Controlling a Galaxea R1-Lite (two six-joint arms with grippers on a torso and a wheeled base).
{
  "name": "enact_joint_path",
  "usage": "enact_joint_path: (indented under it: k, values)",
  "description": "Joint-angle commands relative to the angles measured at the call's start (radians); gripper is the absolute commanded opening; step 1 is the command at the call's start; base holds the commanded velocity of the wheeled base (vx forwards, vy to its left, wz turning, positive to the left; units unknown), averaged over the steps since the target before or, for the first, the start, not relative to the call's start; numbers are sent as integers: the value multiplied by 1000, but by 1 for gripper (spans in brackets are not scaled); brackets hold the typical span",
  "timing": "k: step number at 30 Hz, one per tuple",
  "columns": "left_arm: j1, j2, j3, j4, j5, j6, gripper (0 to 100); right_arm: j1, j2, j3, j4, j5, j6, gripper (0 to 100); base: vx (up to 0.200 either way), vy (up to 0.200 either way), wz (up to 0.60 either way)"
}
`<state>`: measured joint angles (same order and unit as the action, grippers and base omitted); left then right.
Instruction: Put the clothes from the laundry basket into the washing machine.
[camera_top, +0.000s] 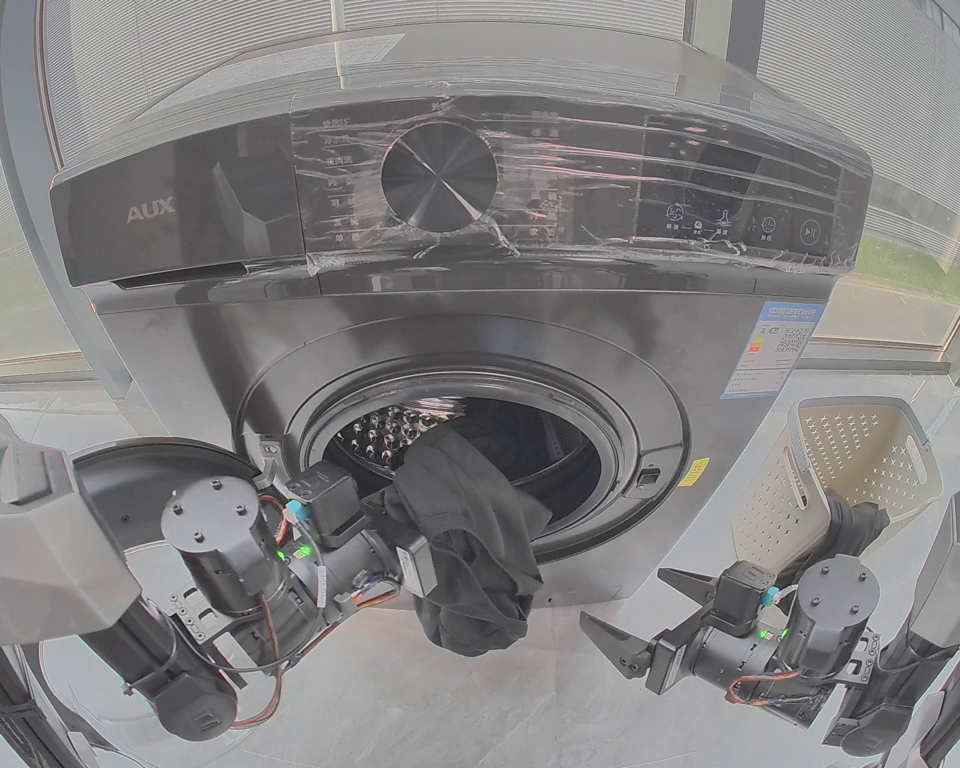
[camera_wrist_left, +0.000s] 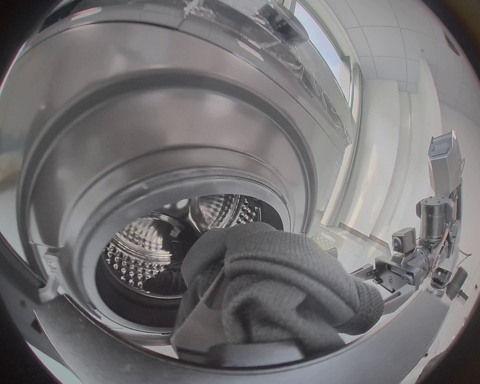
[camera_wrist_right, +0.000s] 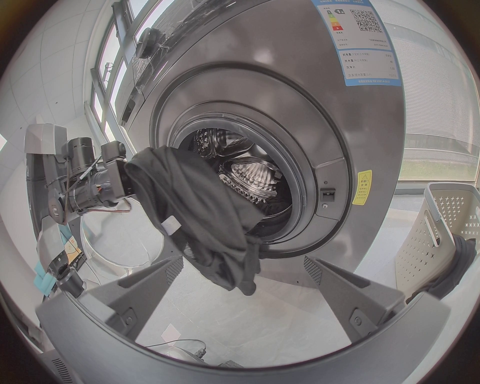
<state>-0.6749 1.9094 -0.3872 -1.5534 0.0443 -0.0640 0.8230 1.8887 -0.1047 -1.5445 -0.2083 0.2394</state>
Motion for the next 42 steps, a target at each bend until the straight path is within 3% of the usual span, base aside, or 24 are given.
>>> enact_joint_path:
  k: [1, 5, 6, 7, 15, 23, 29, 30, 32, 38, 42]
  values:
    - [-3, 129, -96, 1, -24, -7, 0, 13, -7, 0, -2, 0, 0, 100, 0, 0, 0]
    - [8, 204, -156, -1, -41, -33, 0, 15, -7, 0, -2, 0, 0, 100, 0, 0, 0]
    - [28, 252, -217, -1, -35, -59, 0, 16, -7, 0, -2, 0, 0, 100, 0, 0, 0]
    - [37, 267, -236, 3, -32, -65, 0, 16, -7, 0, -2, 1, 0, 100, 0, 0, 0]
    - [71, 361, -371, 148, -21, -76, 0, 16, -3, 3, -2, 1, 0, 100, 0, 0, 0]
    - [117, 470, -634, 326, 13, -63, 0, 18, -7, 3, -2, 1, 0, 100, 0, 0, 0]
    - [136, 542, -748, 365, 13, -48, 0, 21, -7, 2, -2, 1, 1, 100, 0, 0, 0]
    - [158, 603, -845, 394, 14, -37, 0, 25, -7, 3, -2, 1, 1, 100, 0, 0, 0]
    - [166, 636, -907, 412, 16, -37, 0, 25, -7, 3, -2, 1, 1, 100, 0, 0, 0]
    - [175, 714, -1108, 458, 66, -37, 0, 25, -3, 3, -2, 1, 1, 100, 0, 0, 0]
    - [184, 767, -1274, 506, 131, -39, 0, 25, -3, 3, -2, 0, 1, 100, 0, 0, 0]
